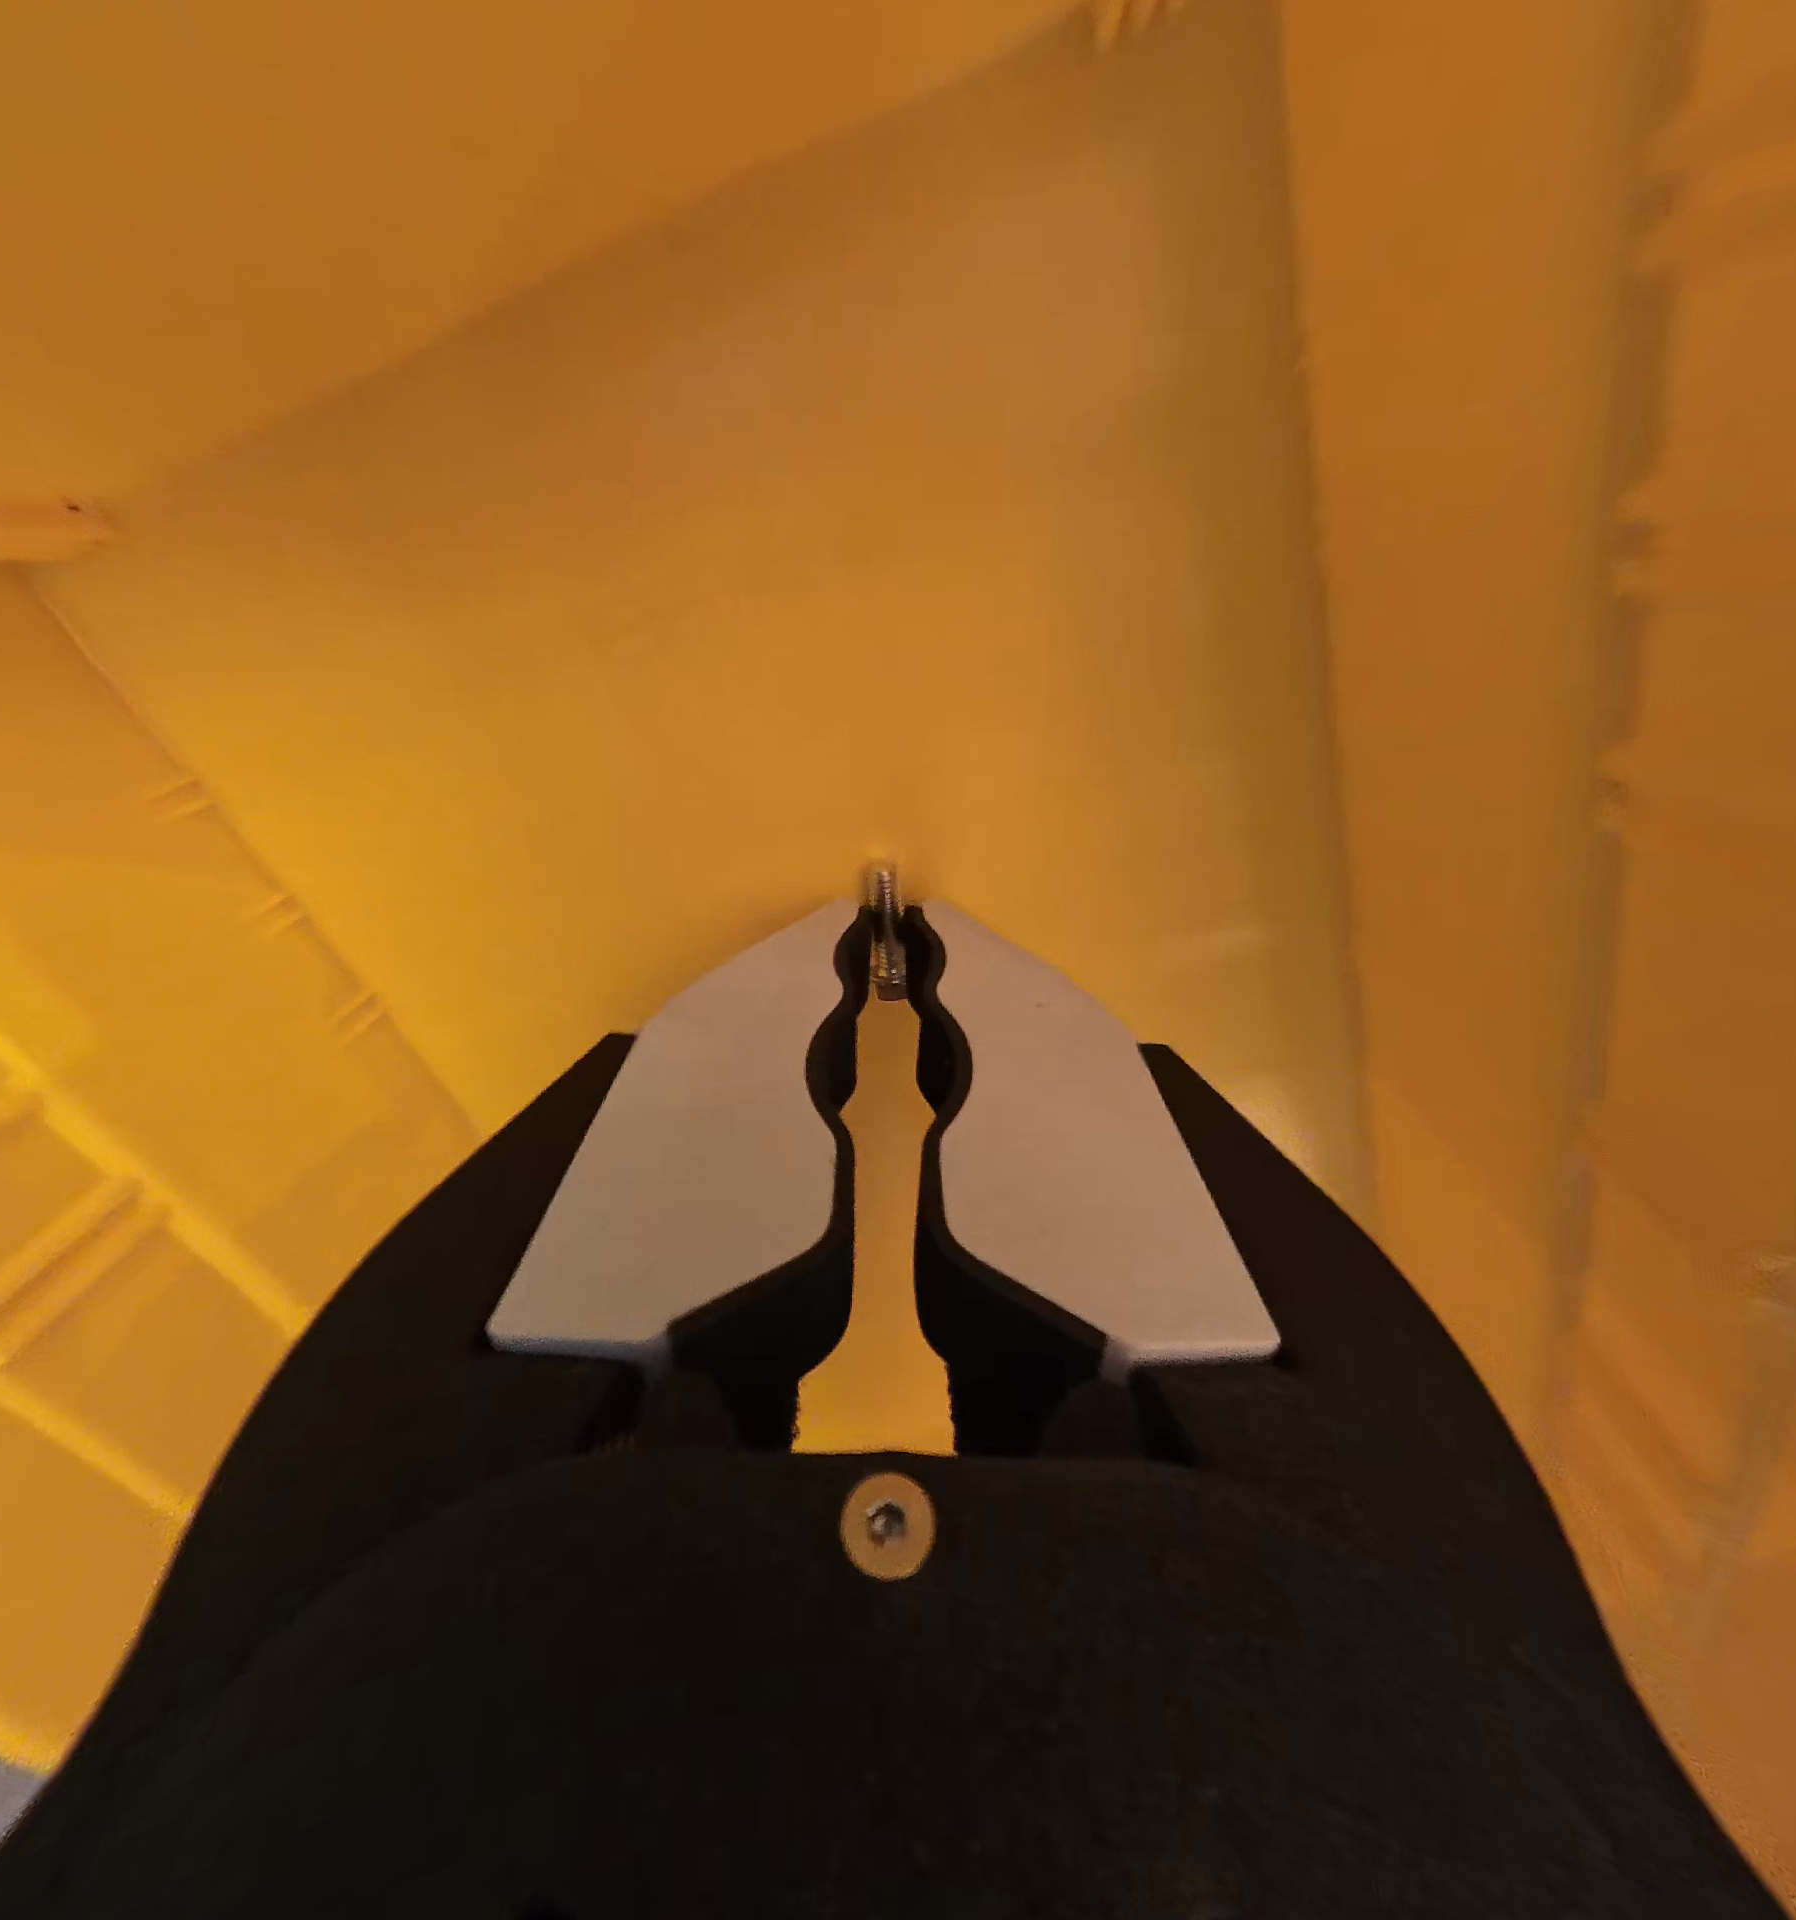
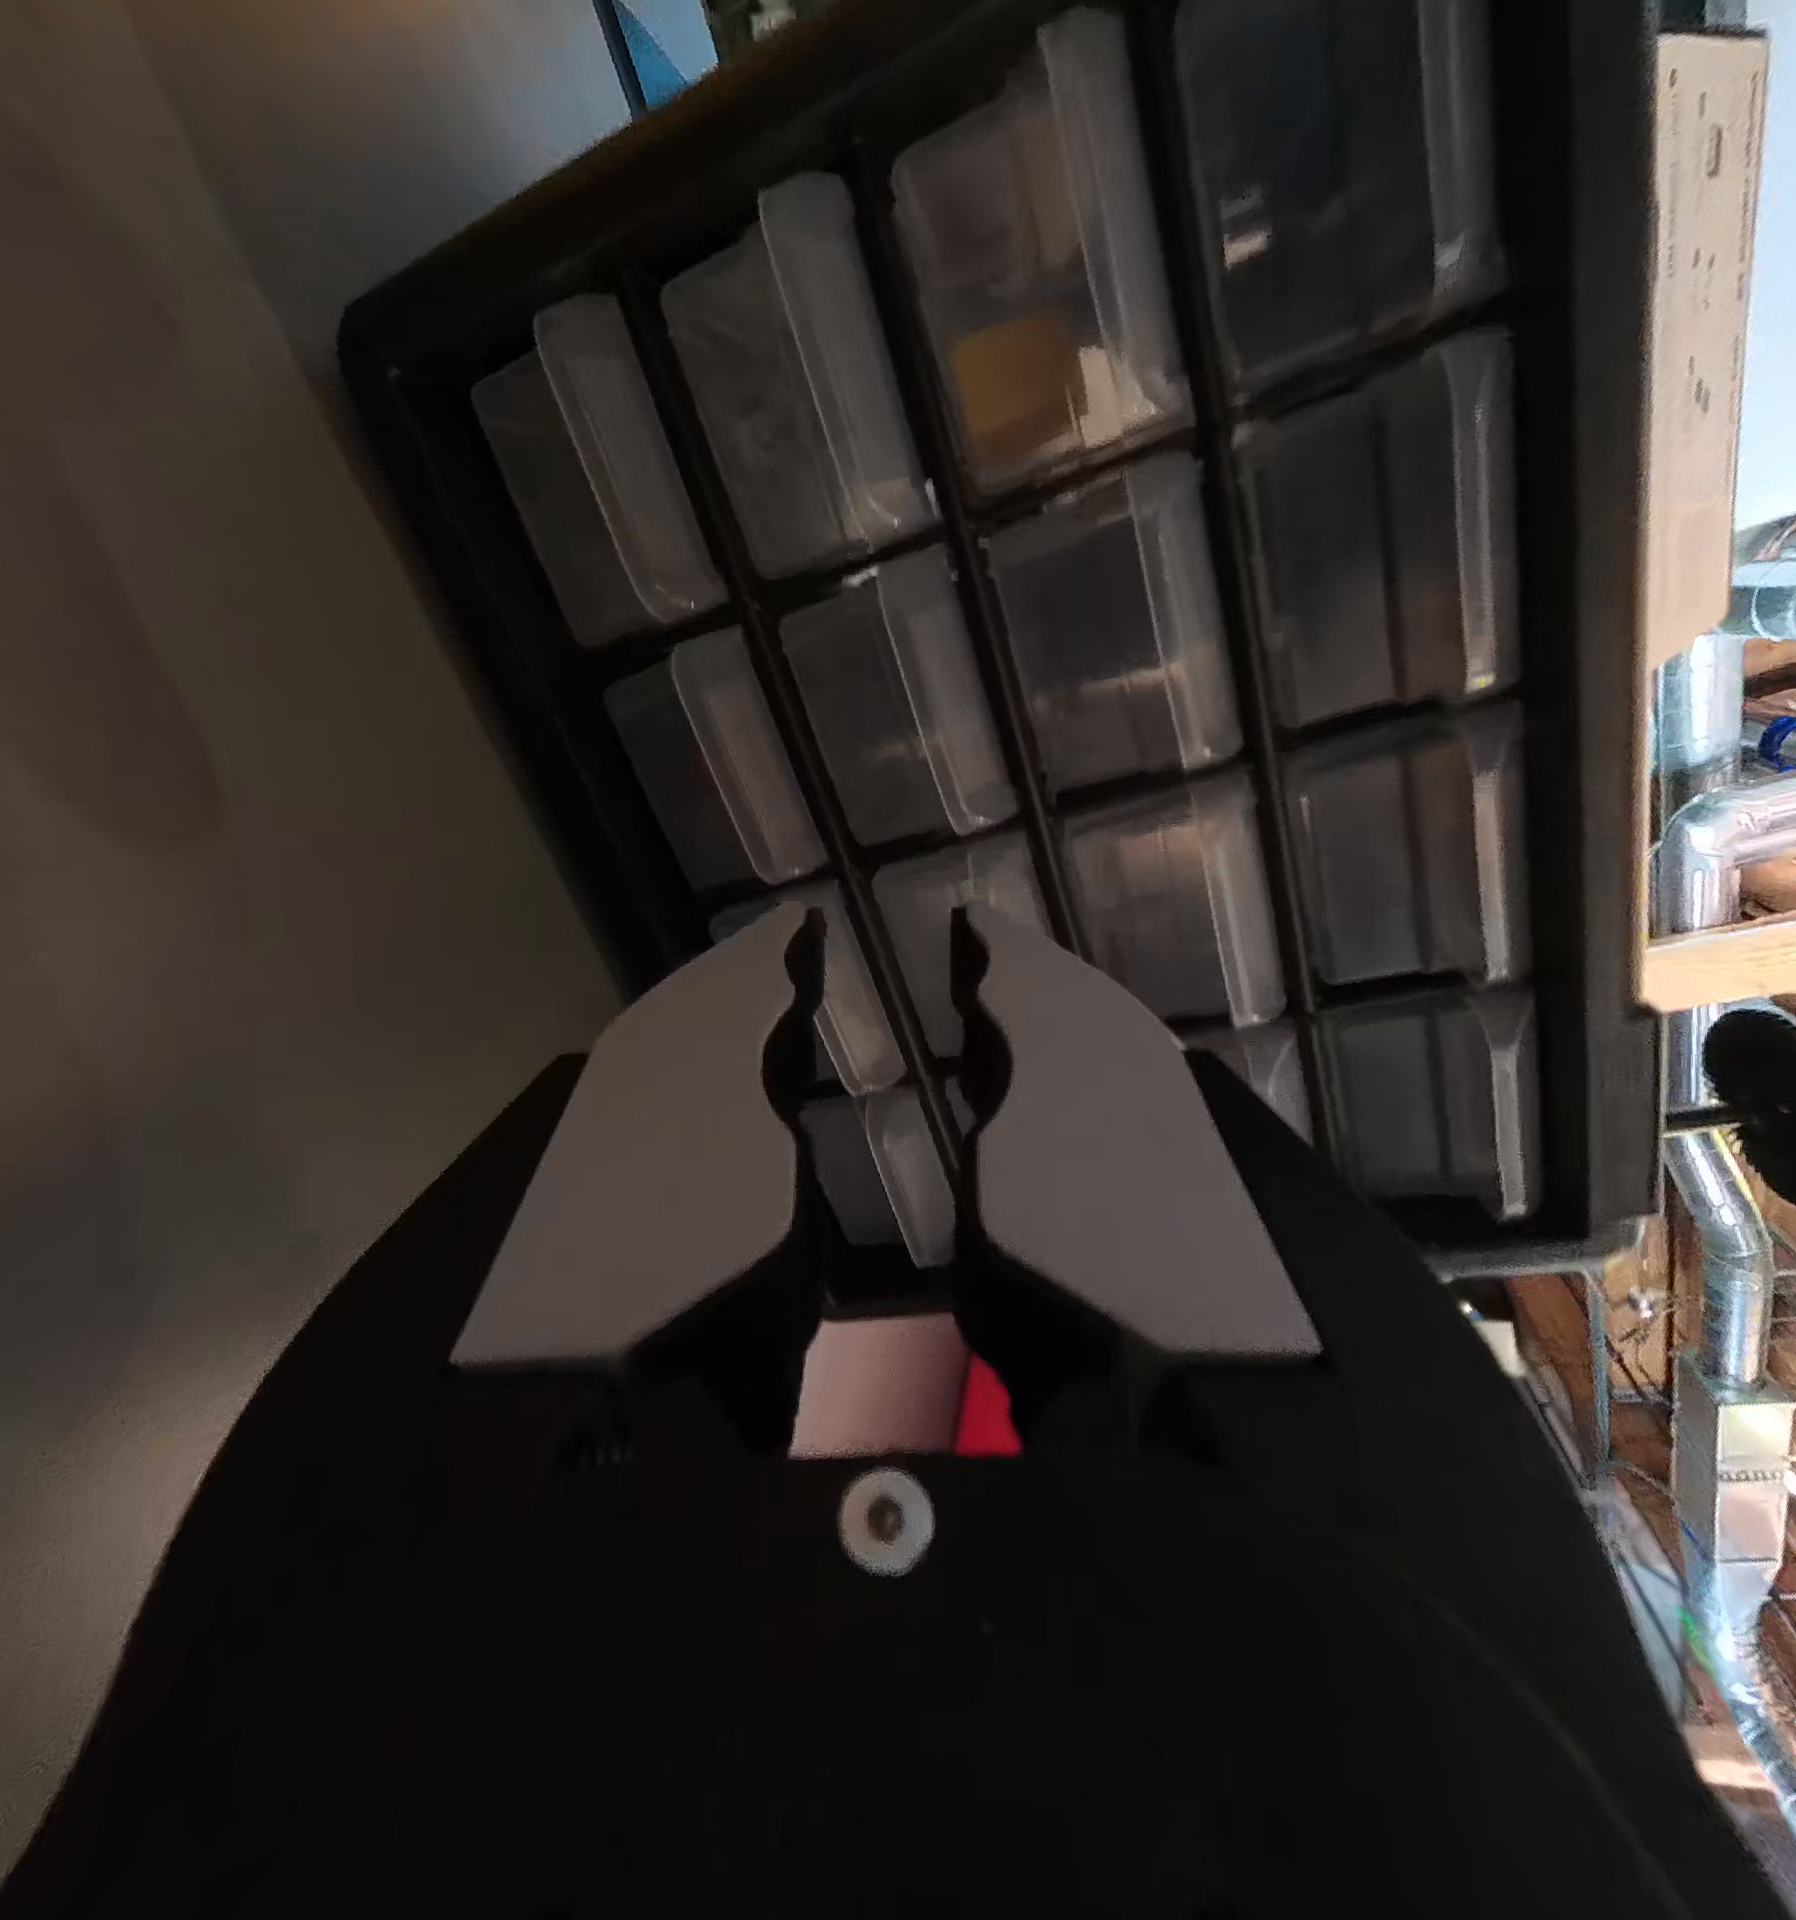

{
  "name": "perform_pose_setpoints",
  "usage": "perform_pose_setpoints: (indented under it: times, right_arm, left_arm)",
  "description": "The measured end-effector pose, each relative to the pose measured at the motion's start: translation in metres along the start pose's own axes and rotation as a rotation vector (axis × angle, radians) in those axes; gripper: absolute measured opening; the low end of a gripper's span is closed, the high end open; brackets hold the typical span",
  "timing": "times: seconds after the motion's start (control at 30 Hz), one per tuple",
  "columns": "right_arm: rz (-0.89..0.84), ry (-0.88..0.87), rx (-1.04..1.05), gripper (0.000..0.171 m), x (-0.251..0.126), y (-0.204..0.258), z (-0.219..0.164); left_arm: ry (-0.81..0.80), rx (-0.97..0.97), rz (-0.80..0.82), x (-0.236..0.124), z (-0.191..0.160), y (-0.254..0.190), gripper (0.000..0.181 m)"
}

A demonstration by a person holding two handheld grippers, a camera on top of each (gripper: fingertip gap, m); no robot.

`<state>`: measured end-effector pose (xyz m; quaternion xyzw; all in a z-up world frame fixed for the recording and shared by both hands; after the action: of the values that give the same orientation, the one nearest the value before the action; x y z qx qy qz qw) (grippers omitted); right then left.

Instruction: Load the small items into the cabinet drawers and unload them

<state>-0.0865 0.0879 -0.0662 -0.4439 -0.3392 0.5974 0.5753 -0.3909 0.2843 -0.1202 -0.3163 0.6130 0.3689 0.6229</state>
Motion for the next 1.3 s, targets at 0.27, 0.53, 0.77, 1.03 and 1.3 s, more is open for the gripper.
perform_pose_setpoints:
  times: [0.27,0.53,0.77,1.03,1.3]
  right_arm:
    - [-0.029,0.039,0.027,0.024,0.019,0.004,-0.037]
    - [-0.076,-0.009,-0.09,0.025,0.031,0.009,-0.043]
    - [-0.055,-0.015,-0.183,0.031,0.037,0.021,-0.046]
    - [-0.115,-0.009,-0.197,0.014,0.037,0.014,-0.045]
    - [-0.087,-0.016,-0.187,0.013,0.027,0.015,-0.044]
  left_arm:
    - [-0.134,0.081,0.018,-0.047,-0.028,-0.003,0.005]
    - [-0.253,0.191,0.031,-0.113,-0.063,-0.028,0.006]
    - [-0.299,0.291,0.061,-0.145,-0.086,-0.053,0.006]
    - [-0.318,0.362,0.079,-0.154,-0.094,-0.078,0.006]
    - [-0.313,0.394,0.09,-0.154,-0.093,-0.094,0.006]
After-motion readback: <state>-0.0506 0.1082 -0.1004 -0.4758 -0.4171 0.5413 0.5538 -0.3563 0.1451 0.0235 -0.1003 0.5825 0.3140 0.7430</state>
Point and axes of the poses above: each gripper's, where its closed fingertips meet, x out along the fingers, z out of its top, y = z × x across the jaws, the point moved 3 cm from there along -x, back along the fingers, and after that the axes turned 1 degree about x, right-handed, at the moved point
